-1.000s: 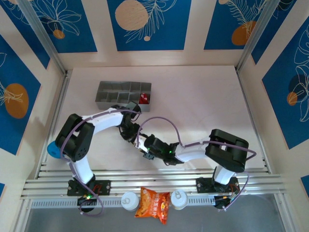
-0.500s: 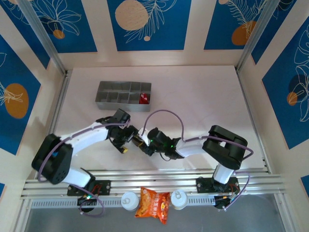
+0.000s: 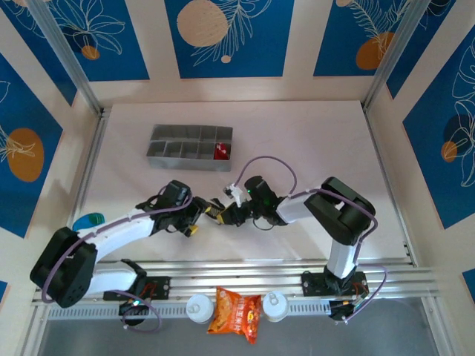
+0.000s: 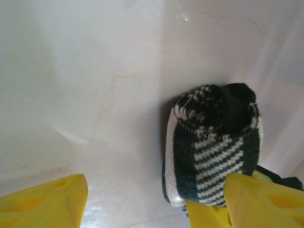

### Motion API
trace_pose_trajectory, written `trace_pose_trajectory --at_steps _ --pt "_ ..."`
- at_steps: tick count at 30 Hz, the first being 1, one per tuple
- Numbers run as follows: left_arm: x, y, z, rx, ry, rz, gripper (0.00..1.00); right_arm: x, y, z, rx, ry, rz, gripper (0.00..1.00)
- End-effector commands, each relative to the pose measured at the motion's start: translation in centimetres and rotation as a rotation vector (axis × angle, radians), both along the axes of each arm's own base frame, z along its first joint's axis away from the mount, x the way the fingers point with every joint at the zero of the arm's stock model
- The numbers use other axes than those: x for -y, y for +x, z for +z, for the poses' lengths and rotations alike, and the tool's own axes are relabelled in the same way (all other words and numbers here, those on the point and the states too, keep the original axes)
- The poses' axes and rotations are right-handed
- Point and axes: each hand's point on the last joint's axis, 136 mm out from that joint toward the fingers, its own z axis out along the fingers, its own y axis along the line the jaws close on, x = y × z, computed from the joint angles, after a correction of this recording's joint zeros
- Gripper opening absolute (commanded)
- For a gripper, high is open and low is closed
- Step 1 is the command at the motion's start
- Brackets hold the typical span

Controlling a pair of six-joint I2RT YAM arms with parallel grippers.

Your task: Roll the socks

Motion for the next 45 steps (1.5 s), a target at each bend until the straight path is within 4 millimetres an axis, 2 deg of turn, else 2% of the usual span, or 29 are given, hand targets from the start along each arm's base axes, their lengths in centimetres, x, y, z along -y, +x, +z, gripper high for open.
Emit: trace_pose_trajectory --at_steps 1,4,9,12,17,22,26,30,34,38,41,42,43,45 --pt "1.7 1.9 0.8 0.091 -0.021 -0.033 0.75 5.6 -5.4 -7.7 -0.444 -0.228 -0.068 0.00" --pt "2.6 2.6 0.4 0.102 -0.017 -0.042 0.75 6.2 -4.7 -8.0 -0.507 -0.224 -0.115 0.00" --pt "4.0 2.8 -0.7 0.092 -0.017 -0.060 0.74 6.1 -4.0 -7.9 -0.607 -0.196 -0.125 0.00" --pt "4.7 3.6 -0.2 0.121 -0.026 -0.048 0.74 5.9 -4.0 -8.1 -0.639 -0.198 -0.126 0.00" --pt "4.8 4.0 1.3 0.164 -0.019 -0.026 0.76 6.2 -3.8 -8.3 -0.675 -0.195 -0.154 0.00" --pt "4.6 3.6 0.3 0.142 -0.043 0.011 0.76 6.2 -3.7 -8.5 -0.715 -0.202 -0.173 0.00" --pt "5.6 4.0 0.0 0.137 -0.054 0.001 0.74 6.1 -3.5 -8.3 -0.729 -0.197 -0.193 0.00" --pt "6.3 3.9 -1.1 0.115 -0.049 -0.008 0.65 5.7 -3.1 -8.1 -0.764 -0.184 -0.210 0.00" --pt "5.5 3.0 -3.2 0.055 -0.004 0.016 0.59 5.5 -2.7 -7.9 -0.806 -0.172 -0.250 0.00" --pt "5.7 3.4 -4.3 0.048 -0.004 0.038 0.54 4.9 -2.7 -7.6 -0.855 -0.156 -0.260 0.00" --pt "6.3 3.5 -5.4 0.014 -0.004 0.027 0.36 4.4 -2.9 -7.1 -0.845 -0.145 -0.253 0.00" --pt "6.1 3.0 -6.0 -0.028 0.002 0.034 0.29 4.4 -2.8 -7.0 -0.818 -0.148 -0.253 0.00" --pt "5.7 2.2 -6.7 -0.084 0.015 0.045 0.24 4.4 -2.6 -6.8 -0.771 -0.155 -0.259 0.03" --pt "3.9 -0.1 -7.5 -0.218 0.089 0.055 0.17 4.7 -2.2 -6.2 -0.651 -0.171 -0.262 0.17"
